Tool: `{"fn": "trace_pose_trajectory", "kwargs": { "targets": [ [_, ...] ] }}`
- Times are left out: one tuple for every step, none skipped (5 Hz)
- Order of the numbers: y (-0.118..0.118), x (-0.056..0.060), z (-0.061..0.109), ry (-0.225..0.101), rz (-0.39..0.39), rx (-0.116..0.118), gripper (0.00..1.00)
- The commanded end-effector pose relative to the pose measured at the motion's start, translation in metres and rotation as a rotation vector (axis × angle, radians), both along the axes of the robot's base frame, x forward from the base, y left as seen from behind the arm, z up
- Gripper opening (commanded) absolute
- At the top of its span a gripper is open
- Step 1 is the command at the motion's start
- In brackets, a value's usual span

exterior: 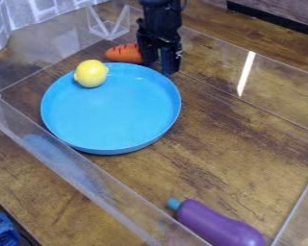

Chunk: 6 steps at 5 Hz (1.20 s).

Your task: Remove the carrot from the blue tray and put it on the table

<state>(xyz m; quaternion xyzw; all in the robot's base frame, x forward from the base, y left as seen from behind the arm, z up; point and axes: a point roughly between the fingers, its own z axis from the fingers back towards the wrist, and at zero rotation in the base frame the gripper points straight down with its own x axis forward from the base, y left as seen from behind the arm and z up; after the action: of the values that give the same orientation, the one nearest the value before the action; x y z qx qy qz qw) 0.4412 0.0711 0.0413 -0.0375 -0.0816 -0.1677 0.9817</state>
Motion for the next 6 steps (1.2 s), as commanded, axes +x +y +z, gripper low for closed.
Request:
{"fn": "trace_pose_trajectory", "kwargs": {
  "targets": [
    [0.0088, 0.0063, 0.0530, -0.131, 0.010, 0.020, 1.00],
    [0.0085, 0.0058, 0.0533, -0.139, 0.005, 0.015, 1.00],
    [0.0084, 0.0061, 0.0559, -0.150, 0.006, 0.008, 1.00],
    [0.0082, 0.0053, 0.0589, -0.162, 0.006, 0.000, 1.00],
    [0.0095, 0.0041, 0.0605, -0.173, 0.008, -0.004, 1.00],
    [0.0101, 0.0047, 0.0625, -0.183, 0.007, -0.009, 1.00]
  ]
}}
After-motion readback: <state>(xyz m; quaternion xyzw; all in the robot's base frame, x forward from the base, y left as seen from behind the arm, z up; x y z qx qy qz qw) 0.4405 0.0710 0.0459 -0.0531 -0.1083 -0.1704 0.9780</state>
